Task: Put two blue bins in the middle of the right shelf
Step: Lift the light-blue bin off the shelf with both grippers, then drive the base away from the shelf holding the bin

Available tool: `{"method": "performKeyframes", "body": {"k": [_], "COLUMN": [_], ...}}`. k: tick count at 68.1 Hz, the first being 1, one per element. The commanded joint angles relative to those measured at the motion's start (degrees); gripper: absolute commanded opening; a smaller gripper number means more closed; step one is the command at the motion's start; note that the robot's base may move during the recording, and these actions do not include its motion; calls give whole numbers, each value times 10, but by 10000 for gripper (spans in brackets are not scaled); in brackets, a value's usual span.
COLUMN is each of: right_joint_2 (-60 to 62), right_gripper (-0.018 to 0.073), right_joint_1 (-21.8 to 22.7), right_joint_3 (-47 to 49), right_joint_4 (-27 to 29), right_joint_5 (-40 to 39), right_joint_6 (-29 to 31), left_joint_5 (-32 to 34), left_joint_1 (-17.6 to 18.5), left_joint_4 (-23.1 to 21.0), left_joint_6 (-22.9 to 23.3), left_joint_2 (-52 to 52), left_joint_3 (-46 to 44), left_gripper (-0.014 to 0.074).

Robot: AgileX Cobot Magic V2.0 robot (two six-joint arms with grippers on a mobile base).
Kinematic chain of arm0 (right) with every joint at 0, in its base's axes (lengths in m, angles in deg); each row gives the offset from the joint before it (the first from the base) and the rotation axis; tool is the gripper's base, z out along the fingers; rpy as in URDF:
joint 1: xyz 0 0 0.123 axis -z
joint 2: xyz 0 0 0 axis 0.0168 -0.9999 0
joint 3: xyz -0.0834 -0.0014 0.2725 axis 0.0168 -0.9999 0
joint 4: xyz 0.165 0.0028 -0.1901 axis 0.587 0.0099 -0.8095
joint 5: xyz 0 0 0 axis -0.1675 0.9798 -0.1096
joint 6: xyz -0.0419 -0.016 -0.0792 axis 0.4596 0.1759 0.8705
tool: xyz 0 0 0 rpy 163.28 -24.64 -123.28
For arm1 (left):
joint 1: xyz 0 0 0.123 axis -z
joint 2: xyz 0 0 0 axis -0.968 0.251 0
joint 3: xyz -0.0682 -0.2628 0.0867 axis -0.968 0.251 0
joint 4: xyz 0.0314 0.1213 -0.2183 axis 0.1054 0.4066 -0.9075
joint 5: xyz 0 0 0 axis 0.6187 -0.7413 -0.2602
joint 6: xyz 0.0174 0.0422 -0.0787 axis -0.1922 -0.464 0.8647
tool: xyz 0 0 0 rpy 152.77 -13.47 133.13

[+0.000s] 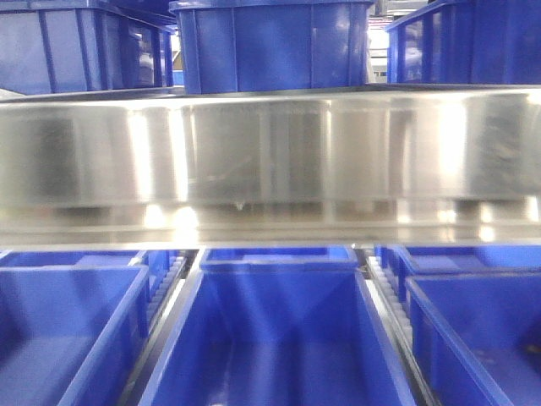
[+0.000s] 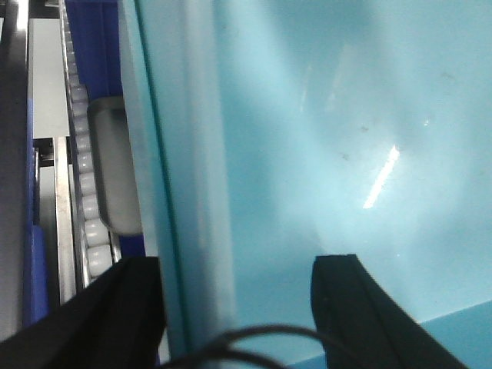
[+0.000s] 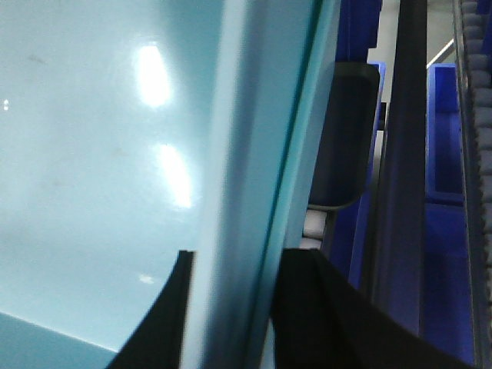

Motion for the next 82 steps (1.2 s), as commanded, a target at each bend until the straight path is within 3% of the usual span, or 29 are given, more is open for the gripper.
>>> {"method": "performKeyframes", "body": {"k": [1, 82], "right_joint_2": [6, 6], "right_gripper": [-154, -154], "right_joint_1": [1, 1], "right_joint_3": [7, 7], "right_joint_4": [2, 2], "right_joint_5": [-42, -42], "right_joint_6": [10, 10], "left_joint_5": [33, 33], "left_joint_1": [2, 2], "left_joint_4": [-30, -30], "left_joint_6": [-28, -28], "left_joint_2": [-17, -17], "left_joint_3": [-12, -12], "left_gripper": [-111, -111]}}
